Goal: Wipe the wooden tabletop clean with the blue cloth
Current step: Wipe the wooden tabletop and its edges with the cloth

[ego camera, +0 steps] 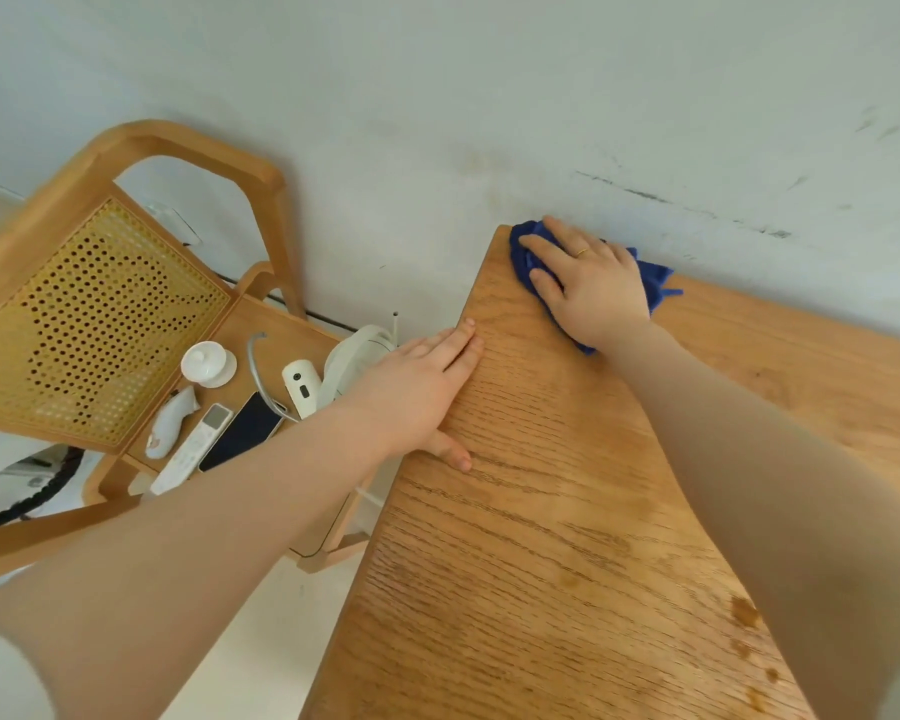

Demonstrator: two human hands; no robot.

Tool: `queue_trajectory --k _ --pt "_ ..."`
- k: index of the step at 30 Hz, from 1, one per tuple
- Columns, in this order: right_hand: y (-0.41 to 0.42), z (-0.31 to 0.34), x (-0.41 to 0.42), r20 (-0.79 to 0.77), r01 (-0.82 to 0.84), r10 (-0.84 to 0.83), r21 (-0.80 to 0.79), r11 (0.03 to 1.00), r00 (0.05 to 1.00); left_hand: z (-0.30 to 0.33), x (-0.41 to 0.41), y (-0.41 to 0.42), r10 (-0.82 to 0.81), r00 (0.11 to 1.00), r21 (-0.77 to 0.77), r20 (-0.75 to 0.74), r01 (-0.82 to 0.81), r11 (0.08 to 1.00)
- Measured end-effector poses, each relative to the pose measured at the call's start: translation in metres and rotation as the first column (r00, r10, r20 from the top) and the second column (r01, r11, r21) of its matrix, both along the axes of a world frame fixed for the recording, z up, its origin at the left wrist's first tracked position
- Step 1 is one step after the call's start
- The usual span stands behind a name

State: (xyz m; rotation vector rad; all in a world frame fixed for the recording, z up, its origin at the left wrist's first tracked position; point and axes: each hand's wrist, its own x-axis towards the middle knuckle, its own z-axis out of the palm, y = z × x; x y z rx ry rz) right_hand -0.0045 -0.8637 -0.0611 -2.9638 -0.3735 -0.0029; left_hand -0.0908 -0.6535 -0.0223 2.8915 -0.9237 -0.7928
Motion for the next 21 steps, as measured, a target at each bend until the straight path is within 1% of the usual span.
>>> queue_trajectory --k 2,3,7,9,10,11,14,16,19,21 --pt "0.008 0.0 -0.023 -0.024 0.027 -0.027 -0.003 1.0 0.999 0.0 -0.002 0.001 0.0 1.0 0.001 -0.018 0.0 1.0" --pt "0.011 0.001 -0.04 -0.044 0.01 -0.01 -0.002 1.0 0.999 0.0 -0.004 0.001 0.001 1.0 0.0 -0.028 -0.001 1.0" --pt "0.004 0.008 -0.101 -0.075 -0.144 0.145 0.014 0.989 0.987 0.008 -0.005 -0.001 -0.023 0.998 0.004 -0.057 0.024 1.0" --pt "-0.006 0.011 -0.102 -0.066 -0.205 0.204 0.0 0.979 0.977 0.011 -0.005 -0.001 -0.029 0.997 0.0 -0.072 0.029 1.0" --pt "-0.009 0.01 -0.094 -0.059 -0.2 0.199 -0.01 0.98 0.978 0.012 -0.005 -0.001 -0.029 0.997 -0.005 -0.073 0.028 1.0" --pt "-0.012 0.011 -0.082 -0.048 -0.157 0.156 -0.011 0.988 0.987 0.012 -0.004 -0.001 -0.029 0.997 -0.009 -0.071 0.029 1.0" --pt "-0.016 0.009 -0.039 -0.034 0.108 -0.107 0.003 0.994 0.994 0.01 -0.001 -0.002 -0.049 0.997 -0.008 -0.057 0.048 0.999" --pt "-0.017 0.006 -0.023 -0.028 0.197 -0.198 -0.027 0.98 0.98 0.007 0.0 -0.003 -0.044 0.997 -0.012 -0.057 0.044 0.999" --pt "-0.005 0.003 -0.044 -0.019 0.21 -0.21 -0.008 0.978 0.978 0.006 -0.001 -0.002 -0.033 0.997 -0.01 -0.067 0.032 0.999" --pt "0.007 0.004 -0.082 -0.006 0.126 -0.126 0.011 0.992 0.992 0.008 -0.003 -0.001 -0.018 0.997 -0.004 -0.082 0.018 1.0"
